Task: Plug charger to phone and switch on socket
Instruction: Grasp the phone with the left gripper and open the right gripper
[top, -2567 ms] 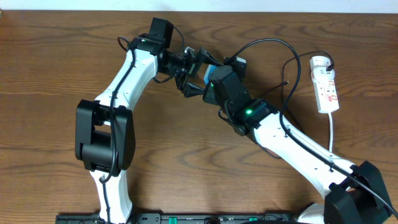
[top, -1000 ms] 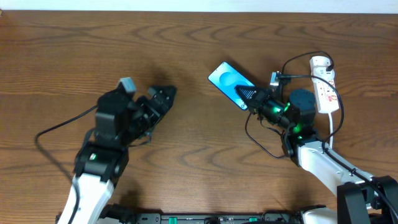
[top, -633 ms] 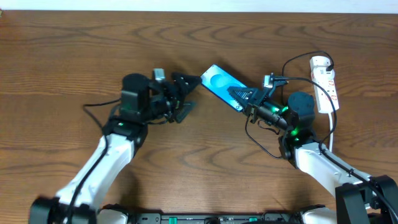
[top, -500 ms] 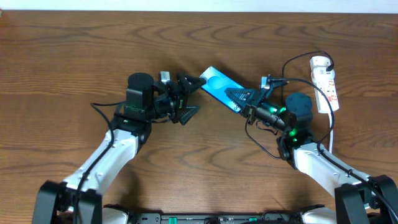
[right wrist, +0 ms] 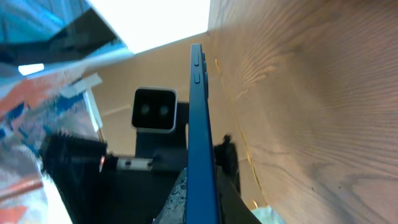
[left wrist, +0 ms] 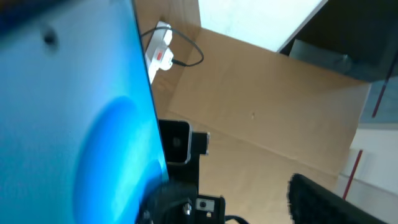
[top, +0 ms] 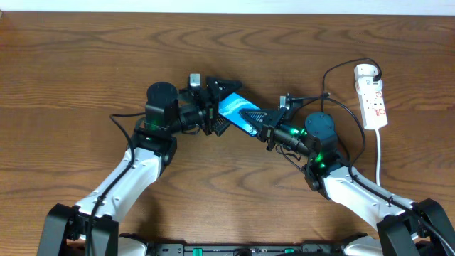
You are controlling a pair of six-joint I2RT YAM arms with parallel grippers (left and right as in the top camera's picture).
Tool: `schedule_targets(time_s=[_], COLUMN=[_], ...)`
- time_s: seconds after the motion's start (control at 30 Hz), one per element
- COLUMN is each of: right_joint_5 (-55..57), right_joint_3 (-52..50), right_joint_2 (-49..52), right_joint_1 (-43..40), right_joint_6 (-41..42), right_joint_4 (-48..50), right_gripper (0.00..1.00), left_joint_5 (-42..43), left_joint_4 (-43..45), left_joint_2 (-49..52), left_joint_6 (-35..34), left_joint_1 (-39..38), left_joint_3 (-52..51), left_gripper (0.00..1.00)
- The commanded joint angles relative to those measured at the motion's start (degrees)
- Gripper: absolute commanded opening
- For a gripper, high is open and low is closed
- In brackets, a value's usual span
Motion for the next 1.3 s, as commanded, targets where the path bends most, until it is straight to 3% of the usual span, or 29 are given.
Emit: schedule_targets(time_s=[0.0, 0.4, 0.63, 1.1, 1.27], right_joint_5=[2.49, 3.23, 2.36, 0.59, -0.26], right_joint_3=[0.44, 0.44, 0.44, 0.44, 0.44], right_joint_2=[-0.90, -0.90, -0.90, -0.90, -0.90], right_joint_1=[0.24, 0.24, 0.24, 0.24, 0.24], right_joint_6=[1.86, 3.21, 3.21, 5.31, 5.31], right_joint_4=[-0.87, -4.33, -4.33, -4.33, -4.33], right_gripper=[0.01, 0.01, 0.01, 0.01, 0.01], left_joint_5=[1.07, 0.42, -2.91, -5.44, -5.46], left_joint_4=[0.35, 0.35, 0.35, 0.35, 0.33], left_joint_2=[-0.17, -0.17, -0.17, -0.15, -0.15], left_joint_6=[-0.42, -0.44, -0.46, -0.39, -0.39], left_joint_1=[-0.26, -0.26, -0.26, -0.26, -0.26], left_joint_3=[0.26, 0.26, 0.26, 0.26, 0.26], left_gripper=[0.83, 0.45, 0.41, 0.13, 0.08])
